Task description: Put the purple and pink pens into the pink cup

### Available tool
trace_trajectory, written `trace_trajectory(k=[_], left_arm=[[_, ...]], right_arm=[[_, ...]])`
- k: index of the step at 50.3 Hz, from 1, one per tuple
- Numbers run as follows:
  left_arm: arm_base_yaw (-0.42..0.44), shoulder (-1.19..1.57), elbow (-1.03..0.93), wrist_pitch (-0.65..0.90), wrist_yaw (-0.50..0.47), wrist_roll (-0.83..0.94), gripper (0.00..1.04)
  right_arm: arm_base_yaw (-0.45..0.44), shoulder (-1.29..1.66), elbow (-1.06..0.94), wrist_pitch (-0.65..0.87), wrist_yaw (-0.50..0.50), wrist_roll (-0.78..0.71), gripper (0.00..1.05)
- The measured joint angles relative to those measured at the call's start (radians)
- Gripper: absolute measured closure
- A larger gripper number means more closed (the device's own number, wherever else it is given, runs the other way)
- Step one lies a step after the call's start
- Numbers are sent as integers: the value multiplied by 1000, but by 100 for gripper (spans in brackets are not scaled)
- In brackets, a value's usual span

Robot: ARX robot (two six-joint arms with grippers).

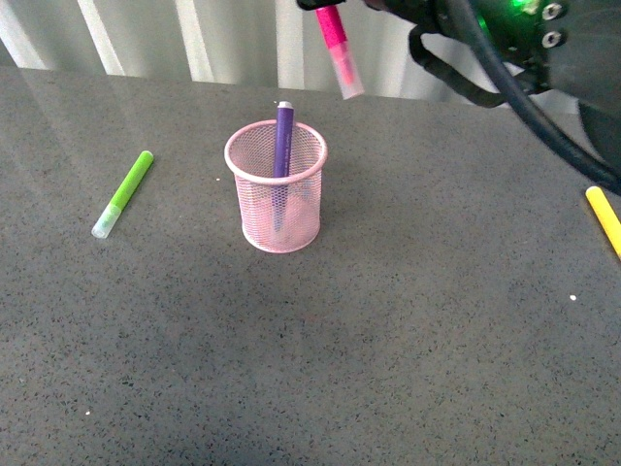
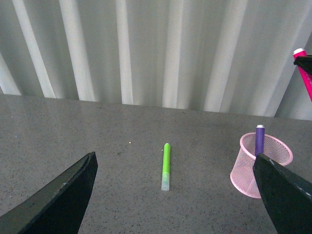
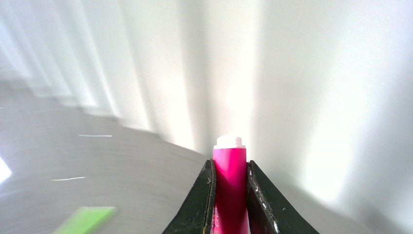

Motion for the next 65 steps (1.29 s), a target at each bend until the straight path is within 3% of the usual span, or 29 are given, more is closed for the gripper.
trace_trajectory(k=[26, 65], left_arm=[[0, 0, 0, 0, 0, 0, 7], [0, 0, 0, 0, 0, 0, 7]], right_arm=[[60, 182, 188, -26, -38, 20, 93], [77, 326, 282, -30, -42, 43, 93]])
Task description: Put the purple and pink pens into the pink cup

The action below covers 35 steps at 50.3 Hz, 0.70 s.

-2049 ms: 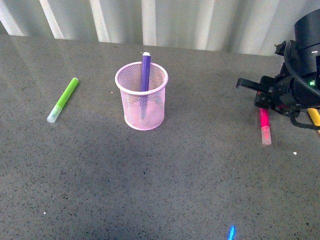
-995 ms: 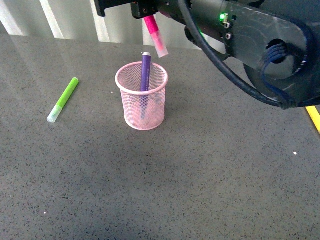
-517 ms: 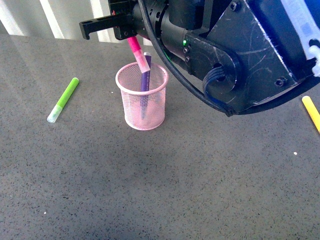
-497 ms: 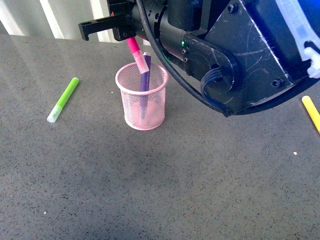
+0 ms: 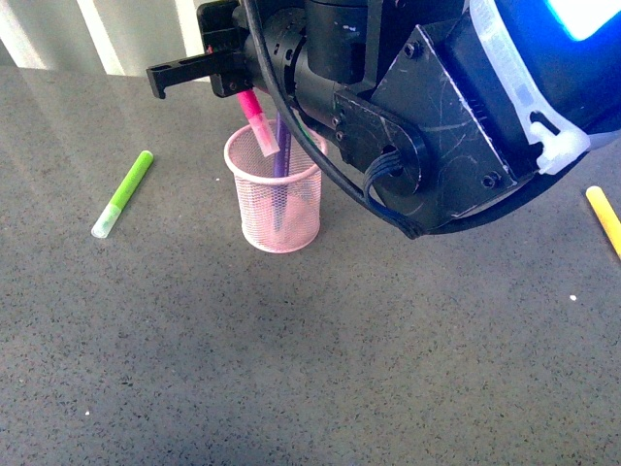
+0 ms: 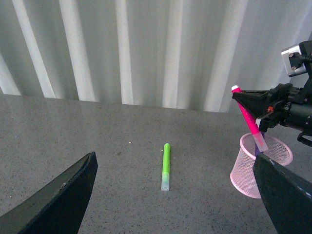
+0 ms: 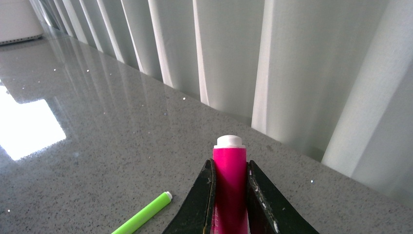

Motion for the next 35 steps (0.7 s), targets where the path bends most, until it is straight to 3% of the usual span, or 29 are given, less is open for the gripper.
trace_trajectory(k=[4, 19, 26, 35], left_arm=[[0, 0, 0, 0, 0, 0, 7], [0, 0, 0, 0, 0, 0, 7], [0, 0, 0, 0, 0, 0, 7], [0, 0, 0, 0, 0, 0, 7]], right_arm=[[2, 1, -2, -3, 5, 0, 90], [3, -2, -34, -2, 50, 18, 40], [-8, -112, -108, -24, 122, 61, 7], [-72, -419, -275, -220, 286, 127, 7]])
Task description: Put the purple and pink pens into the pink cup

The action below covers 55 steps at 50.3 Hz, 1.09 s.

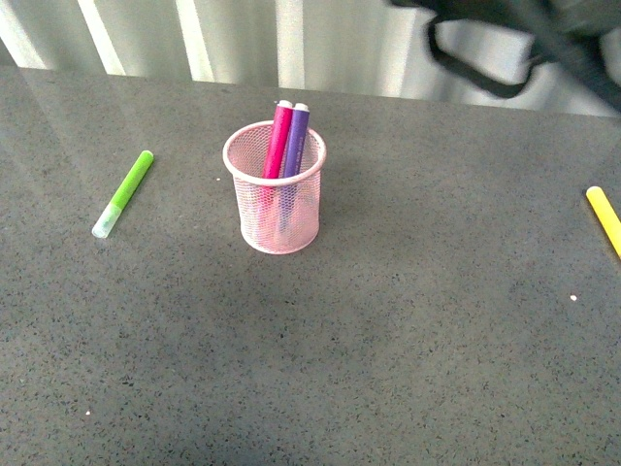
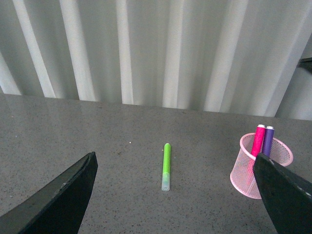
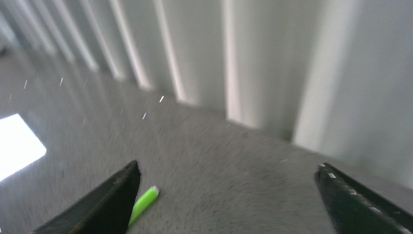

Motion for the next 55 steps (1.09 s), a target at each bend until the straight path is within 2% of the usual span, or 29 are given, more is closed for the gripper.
trace_trajectory(k=[2, 9, 20, 22, 24, 26, 33, 39, 43, 45, 55], left_arm=[[0, 0, 0, 0, 0, 0, 7], [0, 0, 0, 0, 0, 0, 7], [0, 0, 0, 0, 0, 0, 7], [0, 0, 0, 0, -2, 0, 7], [0, 0, 0, 0, -2, 0, 7], [0, 0, 0, 0, -2, 0, 7], [0, 0, 0, 0, 0, 0, 7], [0, 0, 0, 0, 0, 0, 7], [0, 0, 0, 0, -1, 0, 7], [0, 0, 0, 0, 0, 0, 7], [0, 0, 0, 0, 0, 0, 7]], right_arm=[[-26, -81, -48, -66, 60, 16, 7], [-111, -338, -221, -218, 133, 79, 7], [-126, -434, -259, -225, 134, 97, 7], [-127, -428, -296, -122, 175, 50, 14], [-140, -444, -370, 10, 165, -39, 24], [-158, -472, -419, 58, 150, -81, 32], [-226, -575, -546, 95, 118, -136, 53], [-288, -687, -674, 100, 43, -154, 83], [-312, -742, -718, 95, 17, -157, 97], [-322, -763, -734, 90, 11, -161, 102], [-378, -893, -820, 40, -36, -160, 101]])
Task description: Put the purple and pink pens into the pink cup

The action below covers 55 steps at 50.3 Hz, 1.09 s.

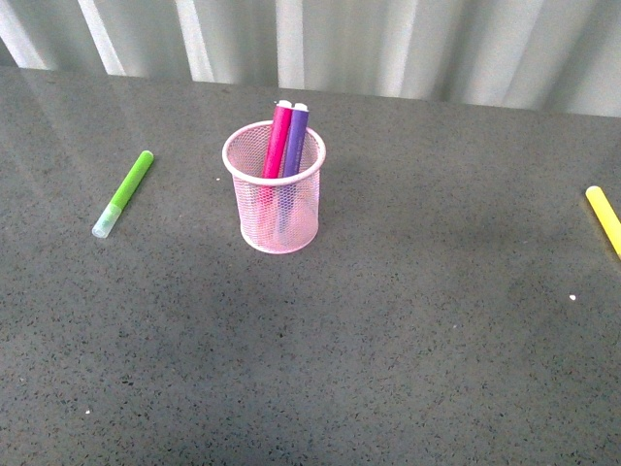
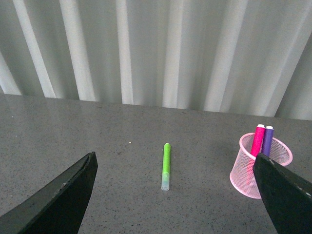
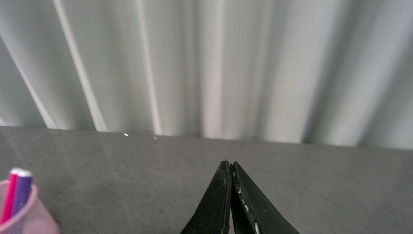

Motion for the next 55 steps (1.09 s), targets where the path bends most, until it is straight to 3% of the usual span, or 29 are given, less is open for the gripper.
trace_trajectory(k=[11, 15, 20, 55], left_arm=[[0, 0, 0, 0, 0, 0, 7], [0, 0, 0, 0, 0, 0, 7], [0, 0, 0, 0, -1, 0, 7], [0, 0, 0, 0, 0, 0, 7]], right_arm=[[-42, -145, -60, -83, -41, 0, 101], [-95, -189, -72, -115, -114, 0, 101], [-123, -207, -110, -78, -118, 0, 101], [-126, -599, -121, -442, -122, 0, 101]])
